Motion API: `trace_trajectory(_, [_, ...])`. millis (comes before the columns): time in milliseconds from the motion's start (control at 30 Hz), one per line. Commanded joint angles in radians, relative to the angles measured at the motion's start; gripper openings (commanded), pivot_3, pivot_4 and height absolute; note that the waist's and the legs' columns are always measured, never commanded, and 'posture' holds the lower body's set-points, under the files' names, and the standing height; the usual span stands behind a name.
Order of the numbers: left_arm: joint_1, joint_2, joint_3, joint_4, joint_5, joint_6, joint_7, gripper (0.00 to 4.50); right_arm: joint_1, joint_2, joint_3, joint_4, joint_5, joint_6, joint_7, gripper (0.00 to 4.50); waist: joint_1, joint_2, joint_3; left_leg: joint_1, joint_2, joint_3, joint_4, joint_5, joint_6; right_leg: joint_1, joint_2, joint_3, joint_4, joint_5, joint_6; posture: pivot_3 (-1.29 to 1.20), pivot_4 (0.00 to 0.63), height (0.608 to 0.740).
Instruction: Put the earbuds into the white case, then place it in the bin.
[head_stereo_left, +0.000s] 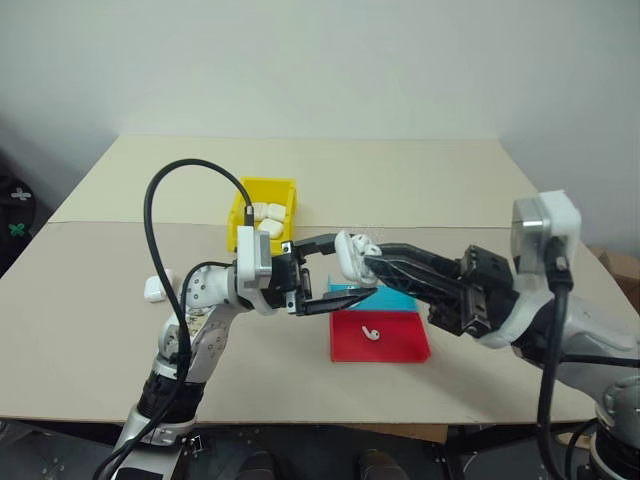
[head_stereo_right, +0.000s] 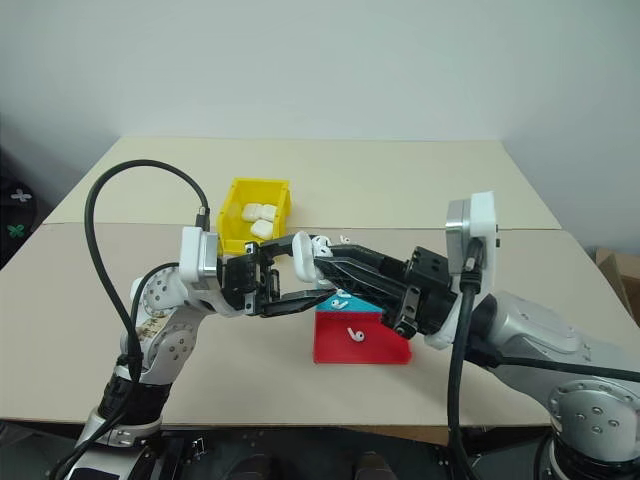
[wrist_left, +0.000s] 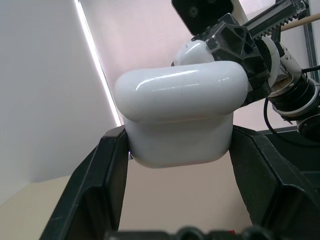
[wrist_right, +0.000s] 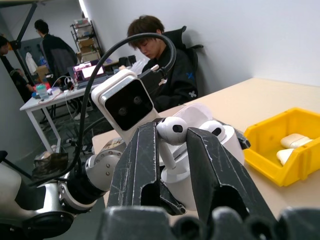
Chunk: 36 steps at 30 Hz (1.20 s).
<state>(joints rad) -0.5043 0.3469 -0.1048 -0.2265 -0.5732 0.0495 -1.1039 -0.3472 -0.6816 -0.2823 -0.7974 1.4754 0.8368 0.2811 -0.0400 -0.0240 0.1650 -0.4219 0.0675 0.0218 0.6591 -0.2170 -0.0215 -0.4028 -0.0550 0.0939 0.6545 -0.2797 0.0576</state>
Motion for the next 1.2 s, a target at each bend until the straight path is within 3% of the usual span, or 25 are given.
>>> trace_trajectory(33, [-0.002, -0.003, 0.005, -0.029, -0.001, -0.016, 0.001, 2.77, 0.003, -0.02, 0.004, -0.019, 0.01, -0.048, 0.002, 0.69, 0.001, 0.0, 0.0, 0.0, 0.0, 0.0, 0.0, 0.0, 0.0, 0.0, 0.0, 0.0, 0.0, 0.0, 0.0, 0.0, 0.15, 0.74])
trace_trajectory(300, [-0.002, -0.002, 0.007, -0.031, -0.003, -0.016, 0.001, 2.77, 0.015, -0.042, 0.023, -0.024, -0.008, -0.087, 0.023, 0.69, 0.001, 0.0, 0.0, 0.0, 0.0, 0.0, 0.0, 0.0, 0.0, 0.0, 0.0, 0.0, 0.0, 0.0, 0.0, 0.0, 0.15, 0.74])
trace_trajectory(467, [-0.001, -0.002, 0.007, -0.031, -0.003, -0.015, 0.002, 2.77, 0.024, -0.066, 0.04, -0.05, -0.055, -0.102, 0.037, 2.25, 0.002, 0.0, 0.0, 0.0, 0.0, 0.0, 0.0, 0.0, 0.0, 0.0, 0.0, 0.0, 0.0, 0.0, 0.0, 0.0, 0.15, 0.74])
trace_trajectory(767, [-0.003, 0.006, 0.008, -0.017, 0.0, -0.015, -0.011, 2.77, 0.052, -0.105, -0.001, -0.042, -0.111, -0.131, 0.065, 2.25, 0.003, 0.0, 0.0, 0.0, 0.0, 0.0, 0.0, 0.0, 0.0, 0.0, 0.0, 0.0, 0.0, 0.0, 0.0, 0.0, 0.15, 0.74])
trace_trajectory(900, [-0.014, 0.031, -0.003, 0.013, 0.018, -0.006, -0.042, 2.77, 0.042, -0.207, -0.104, 0.043, -0.132, -0.133, 0.192, 2.25, 0.007, 0.0, 0.0, 0.0, 0.0, 0.0, 0.0, 0.0, 0.0, 0.0, 0.0, 0.0, 0.0, 0.0, 0.0, 0.0, 0.15, 0.74])
trace_trajectory(1033, [-0.044, 0.078, -0.026, 0.043, 0.042, 0.039, -0.077, 2.77, -0.124, -0.363, -0.056, 0.161, -0.193, -0.11, 0.38, 2.25, 0.002, 0.0, 0.0, 0.001, 0.0, 0.001, 0.0, 0.0, 0.0, 0.001, 0.0, 0.001, -0.001, 0.001, 0.0, 0.0, 0.15, 0.74])
trace_trajectory(1133, [-0.062, 0.082, -0.034, 0.064, 0.045, 0.04, -0.098, 2.77, -0.352, -0.404, 0.088, 0.268, -0.225, -0.05, 0.48, 1.63, -0.005, 0.001, 0.0, 0.002, 0.001, 0.0, 0.0, 0.0, 0.0, 0.001, 0.001, 0.001, -0.001, 0.0, 0.0, 0.0, 0.15, 0.74])
trace_trajectory(1200, [-0.076, 0.076, -0.039, 0.077, 0.05, 0.04, -0.101, 2.77, -0.481, -0.386, 0.186, 0.318, -0.285, -0.026, 0.547, 0.96, -0.003, 0.0, 0.0, 0.002, 0.001, 0.001, 0.0, 0.0, 0.0, 0.0, 0.001, 0.001, -0.001, 0.0, 0.0, 0.0, 0.15, 0.74])
